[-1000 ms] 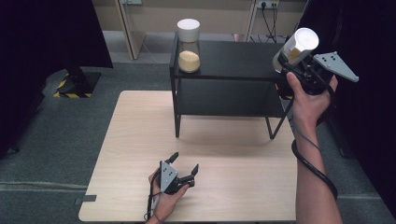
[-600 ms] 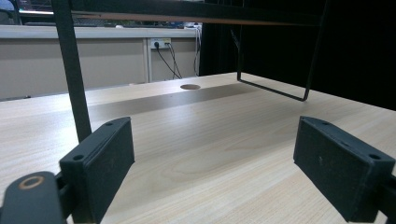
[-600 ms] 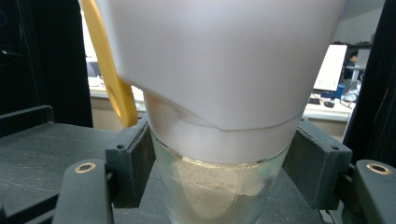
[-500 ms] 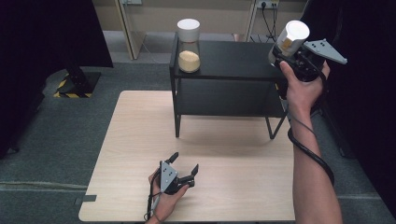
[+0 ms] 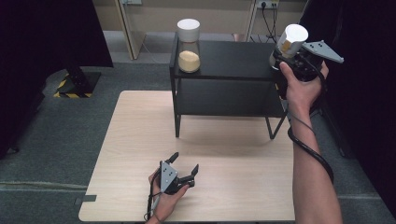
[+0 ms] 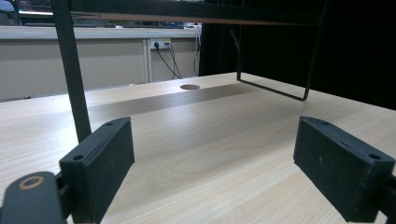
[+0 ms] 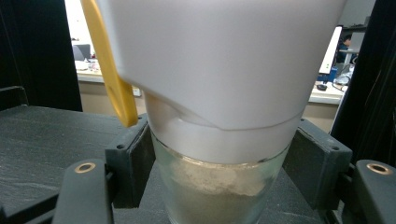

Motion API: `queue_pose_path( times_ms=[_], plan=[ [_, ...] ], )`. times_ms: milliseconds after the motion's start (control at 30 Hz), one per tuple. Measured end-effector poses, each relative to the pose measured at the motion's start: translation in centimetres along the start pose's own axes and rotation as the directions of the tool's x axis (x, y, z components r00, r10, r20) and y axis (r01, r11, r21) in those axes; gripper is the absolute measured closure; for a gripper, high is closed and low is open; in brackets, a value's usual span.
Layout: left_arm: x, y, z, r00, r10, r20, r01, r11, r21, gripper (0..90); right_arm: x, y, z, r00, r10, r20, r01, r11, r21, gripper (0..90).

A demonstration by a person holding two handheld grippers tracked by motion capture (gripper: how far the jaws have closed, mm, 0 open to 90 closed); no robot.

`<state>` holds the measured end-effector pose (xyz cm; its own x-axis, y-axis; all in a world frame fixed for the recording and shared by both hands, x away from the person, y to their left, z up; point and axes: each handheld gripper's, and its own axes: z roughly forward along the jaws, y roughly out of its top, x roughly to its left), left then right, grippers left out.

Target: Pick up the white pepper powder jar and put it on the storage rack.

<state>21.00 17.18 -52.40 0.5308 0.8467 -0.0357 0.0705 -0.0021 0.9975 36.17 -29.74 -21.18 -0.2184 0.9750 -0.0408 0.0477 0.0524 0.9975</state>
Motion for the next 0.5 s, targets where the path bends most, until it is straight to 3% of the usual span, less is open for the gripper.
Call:
queue_pose_path(
  times_ms=[500],
  plan=[
    [0.0,-0.04,-0.01,1.0,0.002,0.001,-0.002,1.0,-0.002,11.9,0.02,0.16,0.98,1.0,-0.005,0.0,0.005,1.0,0.006,30.3]
  ],
)
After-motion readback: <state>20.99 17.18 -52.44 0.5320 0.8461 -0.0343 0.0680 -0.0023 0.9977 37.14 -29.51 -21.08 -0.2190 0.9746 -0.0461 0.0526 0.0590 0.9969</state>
